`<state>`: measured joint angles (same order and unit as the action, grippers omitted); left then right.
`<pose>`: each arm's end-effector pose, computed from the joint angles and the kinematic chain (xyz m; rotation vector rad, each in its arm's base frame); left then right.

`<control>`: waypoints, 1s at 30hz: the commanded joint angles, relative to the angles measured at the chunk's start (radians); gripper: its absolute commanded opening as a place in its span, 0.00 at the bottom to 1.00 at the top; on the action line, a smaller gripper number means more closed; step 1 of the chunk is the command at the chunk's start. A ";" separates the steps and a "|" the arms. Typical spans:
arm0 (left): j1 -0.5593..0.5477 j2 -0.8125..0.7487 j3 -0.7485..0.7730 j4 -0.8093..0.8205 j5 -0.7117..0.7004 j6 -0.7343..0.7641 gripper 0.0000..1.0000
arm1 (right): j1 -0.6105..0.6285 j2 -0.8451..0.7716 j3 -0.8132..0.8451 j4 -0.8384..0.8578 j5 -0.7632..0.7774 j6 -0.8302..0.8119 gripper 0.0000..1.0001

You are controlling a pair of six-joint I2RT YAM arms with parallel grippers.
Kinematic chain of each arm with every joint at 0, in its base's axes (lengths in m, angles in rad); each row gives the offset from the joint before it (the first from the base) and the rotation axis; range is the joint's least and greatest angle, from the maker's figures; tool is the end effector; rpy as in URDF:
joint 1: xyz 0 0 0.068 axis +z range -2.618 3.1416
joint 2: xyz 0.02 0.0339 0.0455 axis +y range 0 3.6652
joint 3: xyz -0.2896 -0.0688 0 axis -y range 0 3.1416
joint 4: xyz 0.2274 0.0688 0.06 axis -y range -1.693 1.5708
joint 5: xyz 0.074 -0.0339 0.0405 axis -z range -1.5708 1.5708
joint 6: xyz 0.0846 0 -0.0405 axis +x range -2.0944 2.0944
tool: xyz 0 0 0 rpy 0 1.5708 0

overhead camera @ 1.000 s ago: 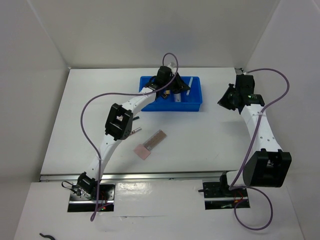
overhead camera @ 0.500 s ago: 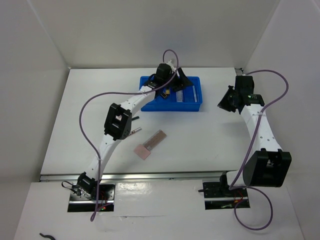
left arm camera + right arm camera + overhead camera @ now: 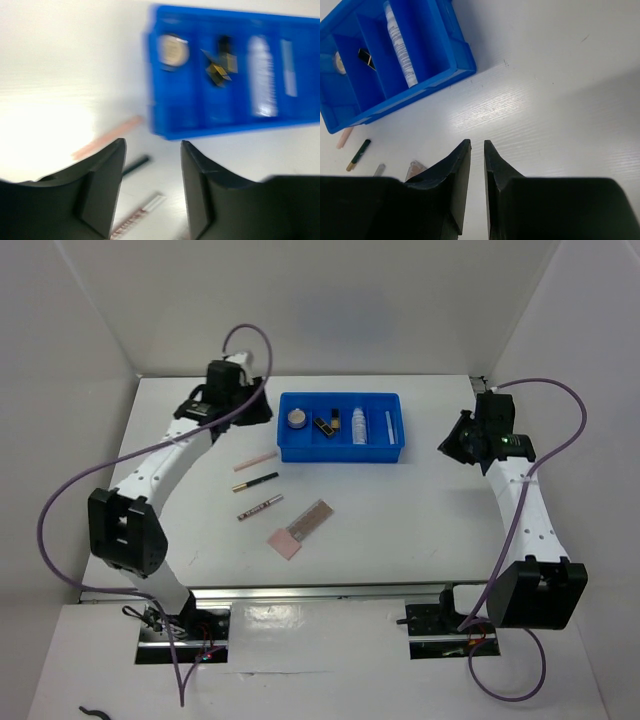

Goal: Organize the makeup

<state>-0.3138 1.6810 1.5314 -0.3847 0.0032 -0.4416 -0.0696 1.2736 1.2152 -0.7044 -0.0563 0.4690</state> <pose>0.4014 -0.1306 0.3460 -0.1346 2.1341 -0.4529 0.2799 -0.0147 0.3275 0.5972 2.2700 0.2638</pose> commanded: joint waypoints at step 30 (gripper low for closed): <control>0.211 0.526 0.234 -0.121 0.165 0.541 0.84 | 0.030 0.053 0.081 -0.024 -0.031 -0.015 0.26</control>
<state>-0.1146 2.1765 1.7050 -0.5079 0.0929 0.0486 -0.0509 1.3262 1.2331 -0.7143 -0.0799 0.4686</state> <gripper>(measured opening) 0.841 0.260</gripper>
